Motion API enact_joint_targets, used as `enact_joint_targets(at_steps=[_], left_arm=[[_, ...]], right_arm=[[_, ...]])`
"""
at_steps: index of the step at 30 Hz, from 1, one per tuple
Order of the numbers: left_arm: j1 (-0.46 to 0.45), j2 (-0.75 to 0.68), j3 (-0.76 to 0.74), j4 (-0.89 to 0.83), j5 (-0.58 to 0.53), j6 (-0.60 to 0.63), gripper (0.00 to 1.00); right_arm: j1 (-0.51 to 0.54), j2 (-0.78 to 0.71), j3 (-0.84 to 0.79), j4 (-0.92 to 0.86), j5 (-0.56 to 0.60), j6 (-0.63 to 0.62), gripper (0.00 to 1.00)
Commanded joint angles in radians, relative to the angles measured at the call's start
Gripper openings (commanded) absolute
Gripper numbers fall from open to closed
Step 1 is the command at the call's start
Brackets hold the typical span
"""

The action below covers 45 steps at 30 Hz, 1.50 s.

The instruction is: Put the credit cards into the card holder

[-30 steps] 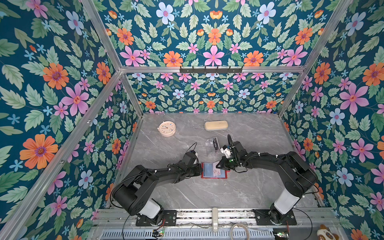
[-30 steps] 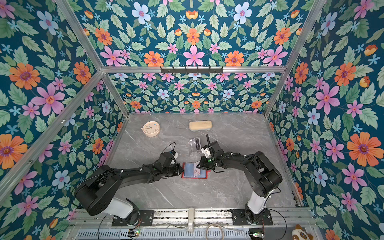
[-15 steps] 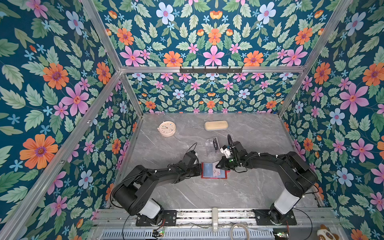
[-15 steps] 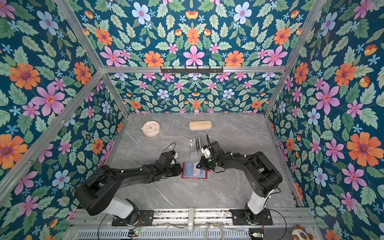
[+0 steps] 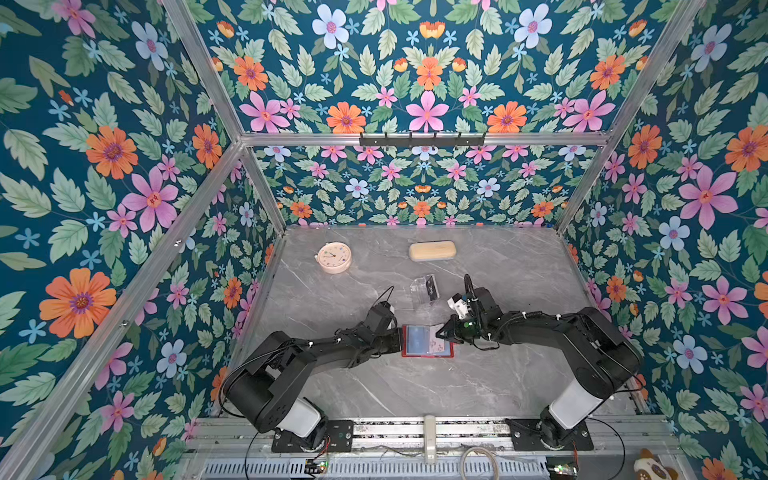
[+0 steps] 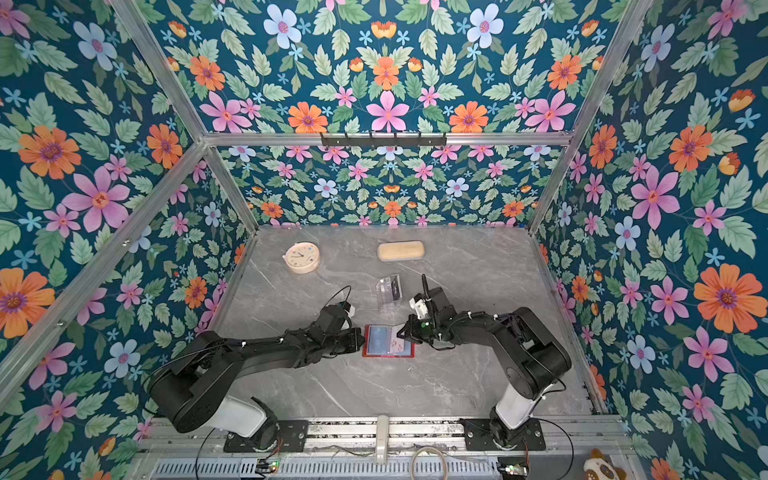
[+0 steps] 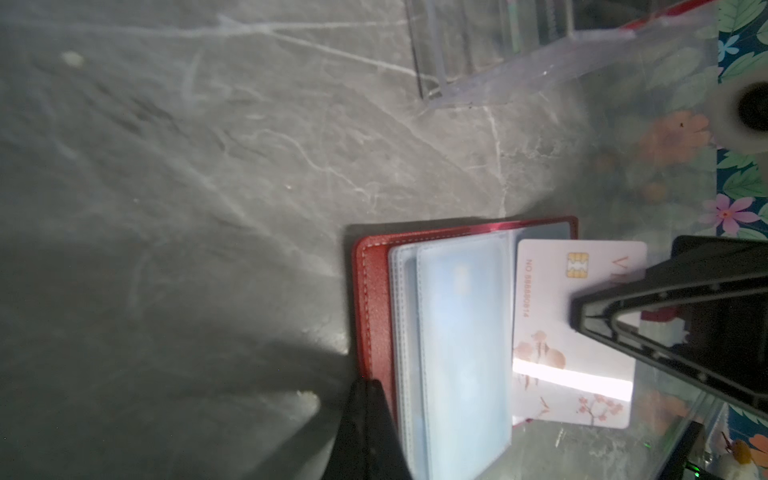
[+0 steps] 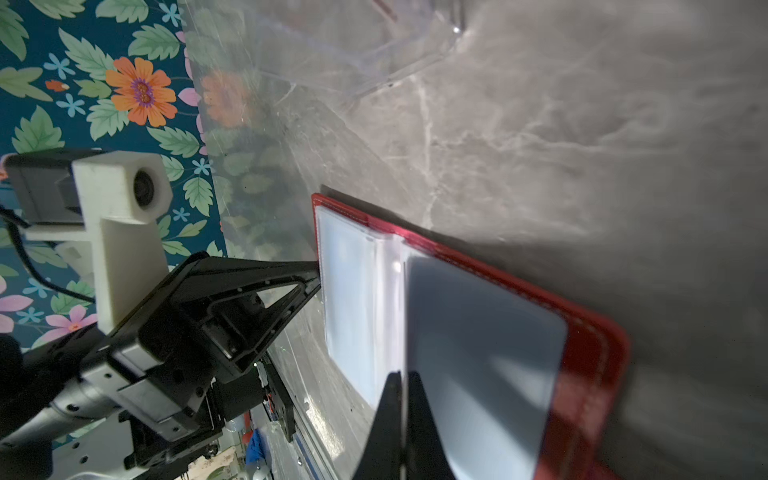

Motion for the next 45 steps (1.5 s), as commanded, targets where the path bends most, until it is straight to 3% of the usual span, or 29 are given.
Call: enact_joint_targets(at_steps=[1,8,23,45], left_arm=[[0.0,0.004,-0.004,-0.073,-0.028,-0.005,0.0],[-0.002,0.004,-0.004,-0.074,-0.03,-0.004,0.0],[-0.001,0.01,-0.004,-0.076,-0.03,-0.005,0.0],[-0.005,0.023,-0.002,-0.079,-0.043,-0.008,0.0]], right_arm=[[0.0,-0.006,-0.016,0.11,-0.023,0.059,0.0],[0.001,0.029,-0.039,0.242,-0.046,0.129,0.0],[0.001,0.047,-0.054,0.243,-0.025,0.13,0.0],[0.002,0.106,-0.042,0.27,-0.126,0.141,0.0]])
